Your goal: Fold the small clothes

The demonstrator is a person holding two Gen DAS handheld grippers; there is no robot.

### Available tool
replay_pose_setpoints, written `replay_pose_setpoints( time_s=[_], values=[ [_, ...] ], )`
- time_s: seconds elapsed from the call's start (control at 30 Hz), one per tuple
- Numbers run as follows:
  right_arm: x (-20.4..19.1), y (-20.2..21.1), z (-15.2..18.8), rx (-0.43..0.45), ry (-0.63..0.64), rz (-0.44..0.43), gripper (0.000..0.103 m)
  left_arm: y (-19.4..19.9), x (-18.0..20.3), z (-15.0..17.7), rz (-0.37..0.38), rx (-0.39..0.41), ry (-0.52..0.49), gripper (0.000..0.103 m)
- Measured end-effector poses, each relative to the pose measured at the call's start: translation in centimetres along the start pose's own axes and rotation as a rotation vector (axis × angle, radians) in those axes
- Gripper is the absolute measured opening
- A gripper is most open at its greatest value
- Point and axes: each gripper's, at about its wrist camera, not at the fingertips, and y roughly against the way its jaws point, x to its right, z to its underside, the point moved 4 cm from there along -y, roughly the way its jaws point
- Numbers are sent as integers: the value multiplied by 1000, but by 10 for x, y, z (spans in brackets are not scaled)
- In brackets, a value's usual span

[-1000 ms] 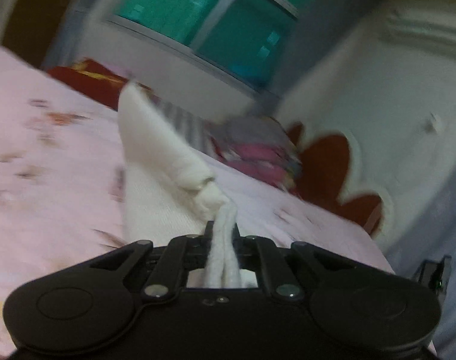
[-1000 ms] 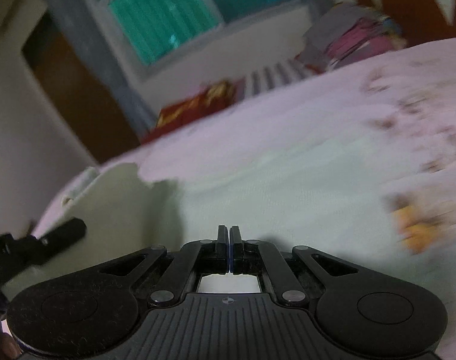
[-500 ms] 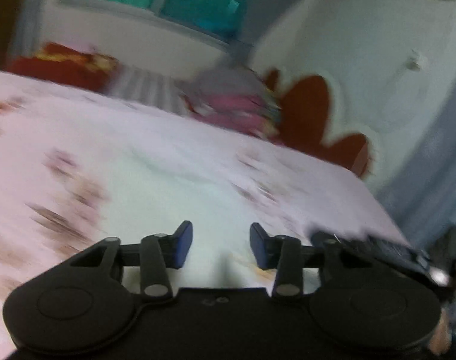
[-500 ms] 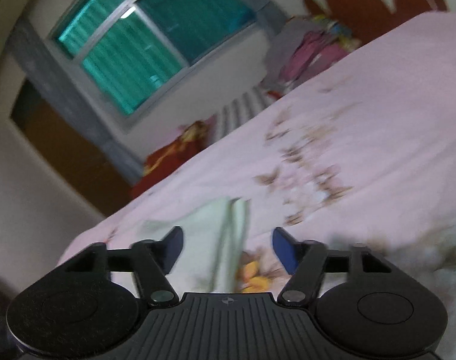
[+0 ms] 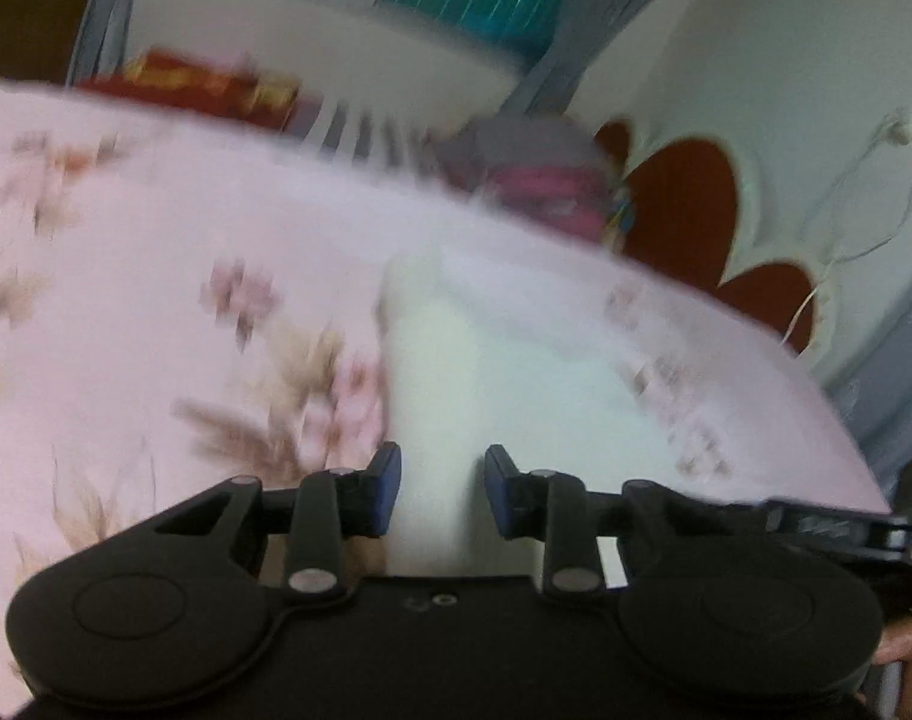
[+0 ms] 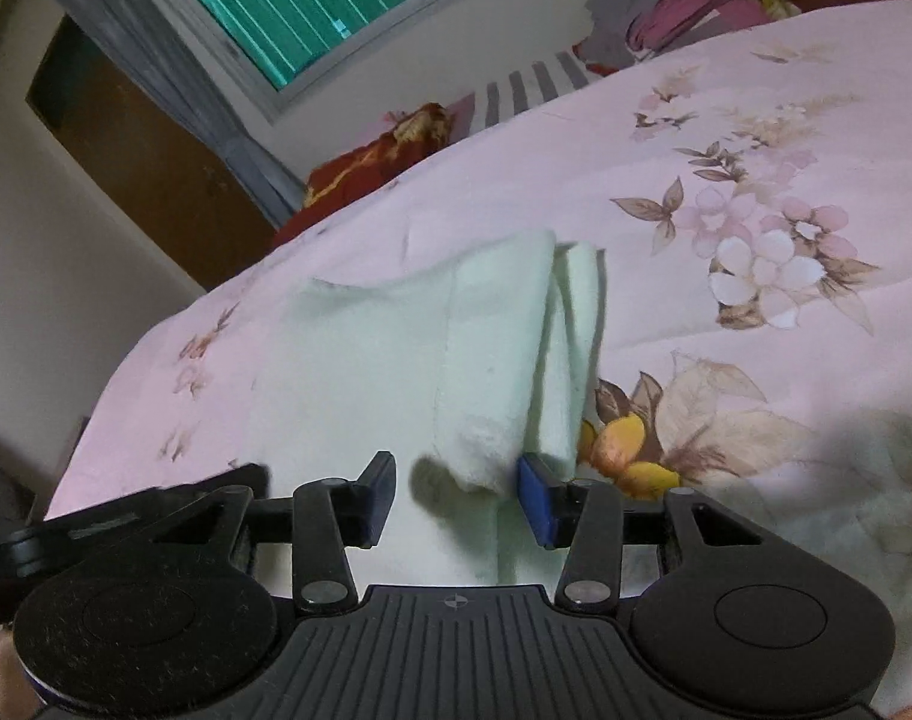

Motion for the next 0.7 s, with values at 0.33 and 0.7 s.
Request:
replay_pose_setpoints(
  time_s=[0.33,0.7],
  values=[
    [-28,-17,-4,-2,175,146,12,-14,6,-10,55,-68,-82,18],
    [-9,15,-13,59,189,254,36,-15,29,-30,47,-77,-207,20]
  ],
)
